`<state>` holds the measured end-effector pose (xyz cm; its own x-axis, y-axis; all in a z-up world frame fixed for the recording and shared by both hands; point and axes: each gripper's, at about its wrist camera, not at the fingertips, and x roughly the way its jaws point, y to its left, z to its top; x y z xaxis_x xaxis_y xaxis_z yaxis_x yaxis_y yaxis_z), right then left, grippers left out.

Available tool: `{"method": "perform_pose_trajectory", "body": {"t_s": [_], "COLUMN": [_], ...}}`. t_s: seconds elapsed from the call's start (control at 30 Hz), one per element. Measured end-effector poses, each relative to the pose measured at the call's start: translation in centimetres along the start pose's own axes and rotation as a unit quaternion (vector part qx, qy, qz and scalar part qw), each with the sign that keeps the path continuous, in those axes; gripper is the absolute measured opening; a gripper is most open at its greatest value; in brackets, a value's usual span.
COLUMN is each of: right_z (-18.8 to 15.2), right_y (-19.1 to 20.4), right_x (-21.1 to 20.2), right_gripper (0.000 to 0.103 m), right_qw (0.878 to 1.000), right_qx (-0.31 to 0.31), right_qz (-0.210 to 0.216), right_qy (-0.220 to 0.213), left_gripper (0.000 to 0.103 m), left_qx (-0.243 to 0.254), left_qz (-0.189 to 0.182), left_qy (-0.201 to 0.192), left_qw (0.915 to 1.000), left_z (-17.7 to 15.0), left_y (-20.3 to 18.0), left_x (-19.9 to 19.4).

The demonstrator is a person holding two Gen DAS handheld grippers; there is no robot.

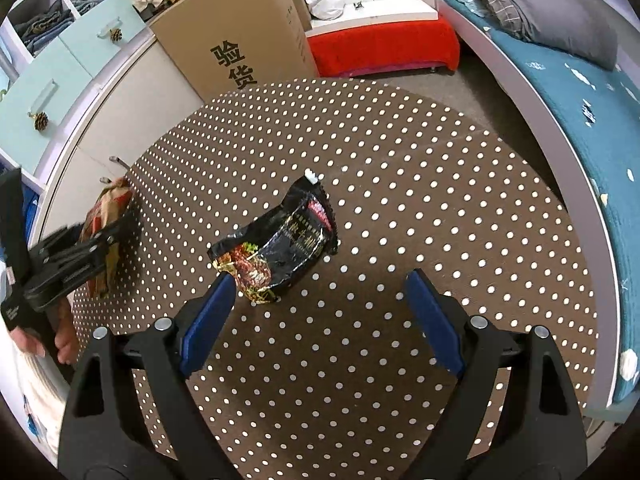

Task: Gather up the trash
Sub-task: 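Grasp the red-tan paper bag with the left gripper while the right grasps the snack wrapper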

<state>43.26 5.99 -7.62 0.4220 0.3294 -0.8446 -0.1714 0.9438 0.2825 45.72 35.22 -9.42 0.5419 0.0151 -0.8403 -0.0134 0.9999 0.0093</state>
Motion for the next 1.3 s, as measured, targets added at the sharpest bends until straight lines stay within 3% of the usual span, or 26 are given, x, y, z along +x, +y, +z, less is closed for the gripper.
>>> {"method": "perform_pose_trajectory", "body": {"t_s": [0.23, 0.57, 0.8, 0.9, 1.0, 1.3], "right_z": [0.7, 1.7, 0.6, -0.1, -1.3, -4.8], "right_y": [1.2, 4.5, 5.8, 5.4, 5.0, 3.9], "right_x": [-1.2, 3.2, 3.3, 2.3, 0.9, -3.6], "right_gripper": [0.086, 0.086, 0.054, 0.020, 0.016, 0.016], "right_qw": [1.000, 0.995, 0.992, 0.993, 0.994, 0.993], "right_qx": [-0.016, -0.059, -0.114, -0.109, -0.105, -0.114], "right_qz": [-0.012, -0.072, -0.045, -0.030, 0.002, 0.015], "right_qy": [-0.011, 0.019, -0.006, -0.014, -0.018, -0.036], "left_gripper": [0.057, 0.057, 0.057, 0.057, 0.057, 0.057], "left_qx": [-0.088, -0.113, -0.098, -0.092, -0.081, -0.045], "left_qz": [-0.017, -0.017, -0.019, -0.021, -0.024, -0.034], "left_qy": [-0.030, -0.042, -0.029, -0.023, -0.020, -0.023], "left_qw": [0.9956, 0.9925, 0.9945, 0.9953, 0.9962, 0.9981], "left_z": [-1.5, -2.2, -3.1, -3.7, -4.2, -5.5], "left_y": [1.7, 1.2, 0.1, -0.7, -1.9, -6.4], "left_x": [-3.3, -4.7, -4.2, -4.2, -4.5, -6.3]}}
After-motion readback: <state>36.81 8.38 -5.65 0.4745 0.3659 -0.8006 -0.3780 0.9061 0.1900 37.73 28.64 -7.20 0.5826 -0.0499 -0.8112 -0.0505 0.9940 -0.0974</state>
